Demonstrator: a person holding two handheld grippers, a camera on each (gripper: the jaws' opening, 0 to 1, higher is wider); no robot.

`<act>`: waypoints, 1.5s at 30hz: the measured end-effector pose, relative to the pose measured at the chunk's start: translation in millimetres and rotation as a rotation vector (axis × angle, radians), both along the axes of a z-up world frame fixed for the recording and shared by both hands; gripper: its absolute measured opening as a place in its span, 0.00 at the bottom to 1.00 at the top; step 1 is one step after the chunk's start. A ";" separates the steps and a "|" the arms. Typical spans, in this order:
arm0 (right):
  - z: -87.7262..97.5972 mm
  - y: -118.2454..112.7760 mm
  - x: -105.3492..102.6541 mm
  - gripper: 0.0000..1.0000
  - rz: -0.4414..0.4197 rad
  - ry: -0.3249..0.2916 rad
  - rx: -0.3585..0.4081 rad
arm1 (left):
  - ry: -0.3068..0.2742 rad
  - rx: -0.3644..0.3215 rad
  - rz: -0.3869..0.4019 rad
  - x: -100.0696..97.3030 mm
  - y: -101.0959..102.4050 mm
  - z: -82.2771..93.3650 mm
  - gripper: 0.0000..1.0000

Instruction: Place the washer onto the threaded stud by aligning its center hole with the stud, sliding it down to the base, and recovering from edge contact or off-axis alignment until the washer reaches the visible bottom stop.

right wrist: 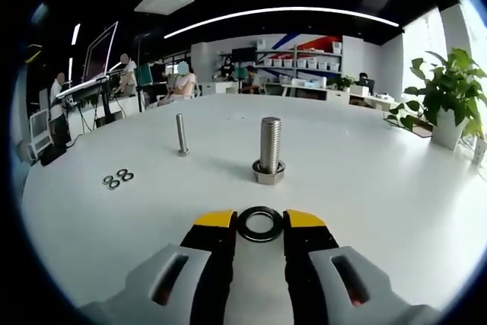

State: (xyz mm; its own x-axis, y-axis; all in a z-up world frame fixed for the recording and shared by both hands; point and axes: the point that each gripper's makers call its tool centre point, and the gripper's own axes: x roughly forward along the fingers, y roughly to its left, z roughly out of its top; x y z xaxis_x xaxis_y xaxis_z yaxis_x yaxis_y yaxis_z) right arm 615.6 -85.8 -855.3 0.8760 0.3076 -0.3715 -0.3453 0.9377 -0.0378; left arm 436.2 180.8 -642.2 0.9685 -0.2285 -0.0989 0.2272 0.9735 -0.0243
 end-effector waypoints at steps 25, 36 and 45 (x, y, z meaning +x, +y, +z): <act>3.6 -1.7 -6.5 0.29 -0.004 0.007 -0.012 | 0.002 0.001 -0.004 1.0 -0.8 -0.6 0.40; 3.9 -2.6 -4.0 0.31 -0.012 -0.008 0.010 | -0.002 0.002 -0.003 1.1 -0.6 -0.3 0.40; 4.1 3.5 -7.6 0.26 0.006 -0.014 0.012 | 0.002 0.000 -0.002 0.8 -0.5 -0.7 0.40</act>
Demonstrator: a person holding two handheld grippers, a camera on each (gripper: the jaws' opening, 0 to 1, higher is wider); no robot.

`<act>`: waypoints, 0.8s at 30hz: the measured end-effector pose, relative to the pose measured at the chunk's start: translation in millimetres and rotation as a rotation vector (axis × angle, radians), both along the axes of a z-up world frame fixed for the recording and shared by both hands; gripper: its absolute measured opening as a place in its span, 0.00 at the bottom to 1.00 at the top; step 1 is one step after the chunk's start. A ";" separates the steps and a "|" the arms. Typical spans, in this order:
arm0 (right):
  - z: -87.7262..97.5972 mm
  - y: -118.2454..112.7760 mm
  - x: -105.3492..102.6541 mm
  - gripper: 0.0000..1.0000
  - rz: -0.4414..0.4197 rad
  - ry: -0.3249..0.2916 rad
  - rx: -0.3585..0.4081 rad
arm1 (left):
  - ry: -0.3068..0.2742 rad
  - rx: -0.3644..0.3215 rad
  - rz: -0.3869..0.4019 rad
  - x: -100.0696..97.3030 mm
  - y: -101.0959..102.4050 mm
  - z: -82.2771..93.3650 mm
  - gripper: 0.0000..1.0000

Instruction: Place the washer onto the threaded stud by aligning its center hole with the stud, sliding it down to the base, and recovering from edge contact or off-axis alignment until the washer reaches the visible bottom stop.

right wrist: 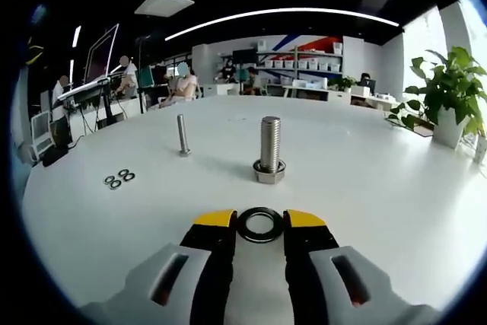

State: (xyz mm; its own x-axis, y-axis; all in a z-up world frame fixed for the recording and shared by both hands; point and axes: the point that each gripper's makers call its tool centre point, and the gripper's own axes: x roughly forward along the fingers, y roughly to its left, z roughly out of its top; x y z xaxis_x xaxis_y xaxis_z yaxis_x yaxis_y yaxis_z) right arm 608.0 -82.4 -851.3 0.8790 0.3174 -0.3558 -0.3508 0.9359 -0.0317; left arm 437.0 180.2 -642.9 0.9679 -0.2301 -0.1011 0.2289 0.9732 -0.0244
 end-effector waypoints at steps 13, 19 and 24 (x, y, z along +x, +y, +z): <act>-1.2 0.2 -0.2 0.25 -0.008 0.007 -0.006 | -0.002 0.003 0.000 -0.5 0.1 0.5 0.40; -1.7 -1.3 -1.3 0.25 -0.001 0.010 -0.009 | -0.001 0.003 0.000 -0.3 -0.2 0.2 0.40; 0.4 -3.0 -0.4 0.15 -0.004 0.008 -0.008 | 0.000 -0.002 -0.001 0.0 -0.1 0.2 0.40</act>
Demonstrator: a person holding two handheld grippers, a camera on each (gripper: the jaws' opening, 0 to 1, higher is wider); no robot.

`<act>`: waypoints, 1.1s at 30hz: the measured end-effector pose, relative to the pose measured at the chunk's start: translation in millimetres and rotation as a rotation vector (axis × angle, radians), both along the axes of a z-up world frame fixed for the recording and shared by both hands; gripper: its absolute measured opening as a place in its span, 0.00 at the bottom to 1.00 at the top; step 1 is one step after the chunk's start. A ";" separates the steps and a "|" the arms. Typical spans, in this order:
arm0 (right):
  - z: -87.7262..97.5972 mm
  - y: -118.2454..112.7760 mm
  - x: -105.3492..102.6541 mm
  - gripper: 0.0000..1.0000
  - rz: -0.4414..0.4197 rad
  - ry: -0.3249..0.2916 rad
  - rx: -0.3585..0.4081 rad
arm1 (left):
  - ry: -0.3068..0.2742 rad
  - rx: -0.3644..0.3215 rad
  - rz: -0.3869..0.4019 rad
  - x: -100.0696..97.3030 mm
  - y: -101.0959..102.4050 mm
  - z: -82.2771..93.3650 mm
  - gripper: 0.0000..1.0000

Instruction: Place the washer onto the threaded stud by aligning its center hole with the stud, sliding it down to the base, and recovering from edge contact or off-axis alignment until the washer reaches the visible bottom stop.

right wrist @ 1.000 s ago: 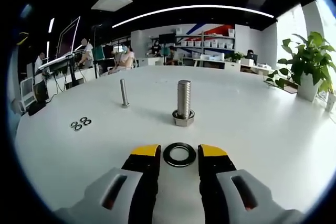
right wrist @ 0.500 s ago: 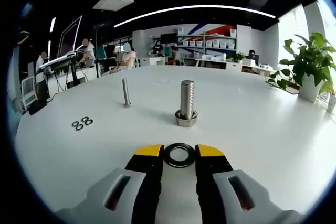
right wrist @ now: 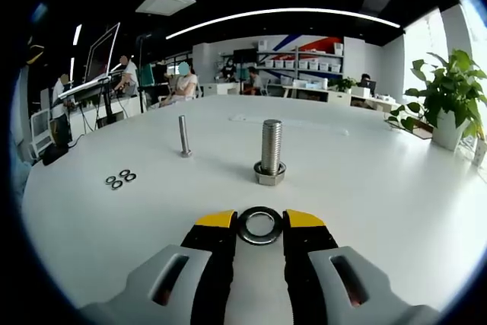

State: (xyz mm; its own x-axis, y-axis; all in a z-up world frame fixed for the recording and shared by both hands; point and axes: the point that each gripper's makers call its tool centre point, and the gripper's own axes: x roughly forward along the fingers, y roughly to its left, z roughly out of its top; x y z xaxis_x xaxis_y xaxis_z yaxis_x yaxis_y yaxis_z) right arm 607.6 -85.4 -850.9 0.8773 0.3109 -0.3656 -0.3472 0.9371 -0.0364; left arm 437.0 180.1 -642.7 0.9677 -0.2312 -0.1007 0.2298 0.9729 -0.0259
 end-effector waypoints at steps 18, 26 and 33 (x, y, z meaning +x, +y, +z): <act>-2.9 -5.7 5.4 0.15 -0.007 0.013 -0.003 | 0.000 -0.004 0.002 0.0 1.1 -0.1 0.40; 6.5 -6.1 5.1 0.22 -0.010 -0.005 0.006 | -0.005 -0.003 -0.004 0.7 -0.5 0.6 0.40; 13.0 -5.2 -4.4 0.25 -0.008 0.002 0.011 | -0.017 -0.008 0.003 -0.3 0.9 4.1 0.40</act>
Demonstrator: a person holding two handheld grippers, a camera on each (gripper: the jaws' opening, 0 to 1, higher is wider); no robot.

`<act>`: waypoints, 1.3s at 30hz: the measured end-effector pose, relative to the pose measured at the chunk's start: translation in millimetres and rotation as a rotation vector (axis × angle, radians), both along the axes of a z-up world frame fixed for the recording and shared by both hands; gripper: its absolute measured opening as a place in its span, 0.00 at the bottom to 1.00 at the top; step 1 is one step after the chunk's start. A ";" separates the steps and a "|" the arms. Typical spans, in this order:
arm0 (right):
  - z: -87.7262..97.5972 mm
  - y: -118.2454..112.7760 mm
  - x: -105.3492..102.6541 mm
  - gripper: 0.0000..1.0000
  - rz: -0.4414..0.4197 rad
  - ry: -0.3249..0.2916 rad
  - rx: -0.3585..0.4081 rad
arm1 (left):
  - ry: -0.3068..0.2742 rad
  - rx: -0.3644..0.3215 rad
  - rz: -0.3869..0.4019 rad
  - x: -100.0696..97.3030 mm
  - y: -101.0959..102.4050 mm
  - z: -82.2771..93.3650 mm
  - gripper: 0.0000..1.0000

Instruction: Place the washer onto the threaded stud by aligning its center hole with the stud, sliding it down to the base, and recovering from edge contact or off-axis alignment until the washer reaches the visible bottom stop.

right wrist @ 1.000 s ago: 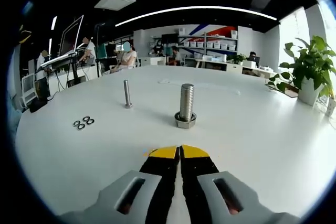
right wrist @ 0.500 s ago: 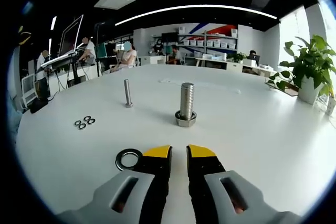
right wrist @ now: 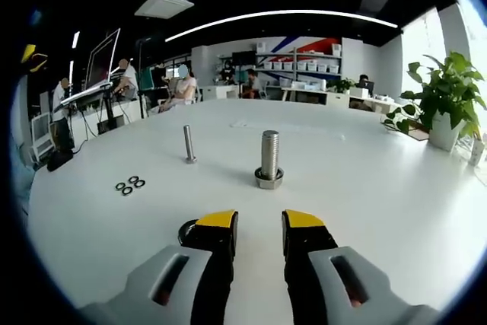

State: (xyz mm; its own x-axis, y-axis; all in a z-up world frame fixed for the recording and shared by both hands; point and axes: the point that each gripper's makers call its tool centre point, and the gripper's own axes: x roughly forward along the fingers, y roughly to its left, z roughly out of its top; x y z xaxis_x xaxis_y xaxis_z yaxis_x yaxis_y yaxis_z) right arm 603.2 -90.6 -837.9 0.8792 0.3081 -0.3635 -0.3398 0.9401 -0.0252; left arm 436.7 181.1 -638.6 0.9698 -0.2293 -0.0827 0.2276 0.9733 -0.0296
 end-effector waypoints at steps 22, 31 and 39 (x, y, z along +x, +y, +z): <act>15.4 -12.8 -37.9 0.35 -0.020 0.009 0.044 | -0.009 0.003 -0.011 -1.3 -5.9 3.5 0.40; 21.0 -19.6 -41.4 0.36 -0.033 0.012 0.066 | -0.002 0.025 -0.028 2.3 -13.3 3.1 0.40; 26.9 -15.9 -44.4 0.39 -0.020 0.012 0.066 | 0.017 0.045 -0.056 7.2 -24.6 -4.6 0.41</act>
State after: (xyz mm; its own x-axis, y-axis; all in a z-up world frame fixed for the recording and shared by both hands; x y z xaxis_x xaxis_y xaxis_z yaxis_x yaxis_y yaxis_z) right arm 558.8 -106.5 -811.0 0.8812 0.3144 -0.3531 -0.3211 0.9462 0.0412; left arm 443.8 156.4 -643.2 0.9538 -0.2792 -0.1106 0.2819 0.9594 0.0092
